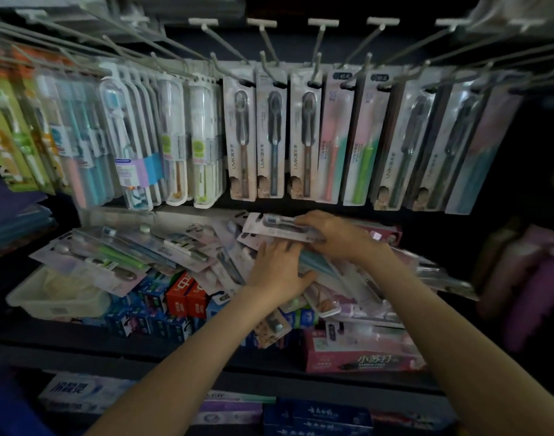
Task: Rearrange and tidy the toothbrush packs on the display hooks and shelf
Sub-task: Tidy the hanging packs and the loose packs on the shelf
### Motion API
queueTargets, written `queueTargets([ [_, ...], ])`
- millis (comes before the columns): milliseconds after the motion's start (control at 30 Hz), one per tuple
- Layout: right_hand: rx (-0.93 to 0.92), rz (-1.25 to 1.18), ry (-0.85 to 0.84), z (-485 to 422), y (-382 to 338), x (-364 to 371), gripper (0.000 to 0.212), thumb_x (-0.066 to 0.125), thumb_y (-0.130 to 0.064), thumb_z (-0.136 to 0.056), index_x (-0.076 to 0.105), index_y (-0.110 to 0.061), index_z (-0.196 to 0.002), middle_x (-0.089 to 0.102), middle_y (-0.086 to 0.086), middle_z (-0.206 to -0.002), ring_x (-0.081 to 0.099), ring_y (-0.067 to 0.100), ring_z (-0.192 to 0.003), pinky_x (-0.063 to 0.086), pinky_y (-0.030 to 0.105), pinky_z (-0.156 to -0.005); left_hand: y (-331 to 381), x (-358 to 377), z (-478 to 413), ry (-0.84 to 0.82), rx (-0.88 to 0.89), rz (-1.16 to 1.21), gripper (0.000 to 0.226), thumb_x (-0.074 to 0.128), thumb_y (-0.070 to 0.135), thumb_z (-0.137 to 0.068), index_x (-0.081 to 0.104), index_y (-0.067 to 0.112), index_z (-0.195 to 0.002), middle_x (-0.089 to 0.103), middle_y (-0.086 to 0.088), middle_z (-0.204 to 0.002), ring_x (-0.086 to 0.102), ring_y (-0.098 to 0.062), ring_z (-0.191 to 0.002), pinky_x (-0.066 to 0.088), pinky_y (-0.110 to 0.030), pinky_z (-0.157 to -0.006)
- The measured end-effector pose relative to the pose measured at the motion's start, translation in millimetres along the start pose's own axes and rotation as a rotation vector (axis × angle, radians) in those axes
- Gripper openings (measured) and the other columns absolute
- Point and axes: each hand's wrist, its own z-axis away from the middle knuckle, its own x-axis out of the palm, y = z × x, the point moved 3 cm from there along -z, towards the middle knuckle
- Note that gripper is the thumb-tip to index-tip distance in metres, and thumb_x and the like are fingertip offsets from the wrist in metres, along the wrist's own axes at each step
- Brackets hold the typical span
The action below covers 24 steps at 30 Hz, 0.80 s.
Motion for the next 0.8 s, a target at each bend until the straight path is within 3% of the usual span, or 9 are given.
queueTargets([
  [200,-0.095,0.024,0.258,7,3,-1,0.06,0.067,-0.014,-0.082,0.045,-0.01,-0.138,0.05,0.013,-0.13,0.049,0.032,-0.118,0.046,0.05,-0.092,1,-7,-2,0.068,0.002,-0.029,0.064,0.055,0.046,-0.087,0.034,0.021,-0.141,0.039,-0.005,-0.141,0.034,-0.026,-0.128,0.023,-0.037,-0.109],
  [333,-0.08,0.037,0.305,15,3,13,0.05,0.062,-0.012,-0.085,0.049,-0.013,-0.133,0.052,0.01,-0.129,0.052,0.03,-0.115,0.048,0.047,-0.09,1,3,-1,-0.044,0.029,-0.085,0.072,0.05,0.058,-0.086,0.029,0.023,-0.145,0.032,-0.002,-0.148,0.024,-0.021,-0.138,0.012,-0.045,-0.113],
  [467,-0.07,0.003,0.347,19,-1,4,0.052,0.063,-0.016,-0.086,0.047,-0.011,-0.136,0.05,0.011,-0.132,0.05,0.031,-0.118,0.045,0.049,-0.094,4,-3,1,-0.008,0.001,-0.031,0.065,0.051,0.052,-0.088,0.033,0.022,-0.142,0.036,-0.003,-0.144,0.028,-0.023,-0.134,0.015,-0.044,-0.114],
  [633,-0.048,-0.053,0.403,27,-8,-6,0.065,0.065,-0.011,-0.083,0.038,-0.014,-0.142,0.047,0.01,-0.136,0.044,0.03,-0.122,0.042,0.047,-0.098,9,-18,11,0.114,-0.03,0.0,0.051,0.05,0.038,-0.093,0.04,0.016,-0.138,0.045,-0.007,-0.135,0.042,-0.026,-0.123,0.033,-0.035,-0.102],
  [800,-0.101,-0.092,0.518,27,-20,-17,0.069,0.068,-0.009,-0.081,0.037,-0.014,-0.143,0.046,0.011,-0.134,0.04,0.026,-0.12,0.034,0.035,-0.103,6,-48,16,0.38,-0.067,0.044,0.048,0.053,0.032,-0.092,0.044,0.011,-0.134,0.05,-0.01,-0.128,0.052,-0.027,-0.112,0.042,-0.031,-0.081],
])
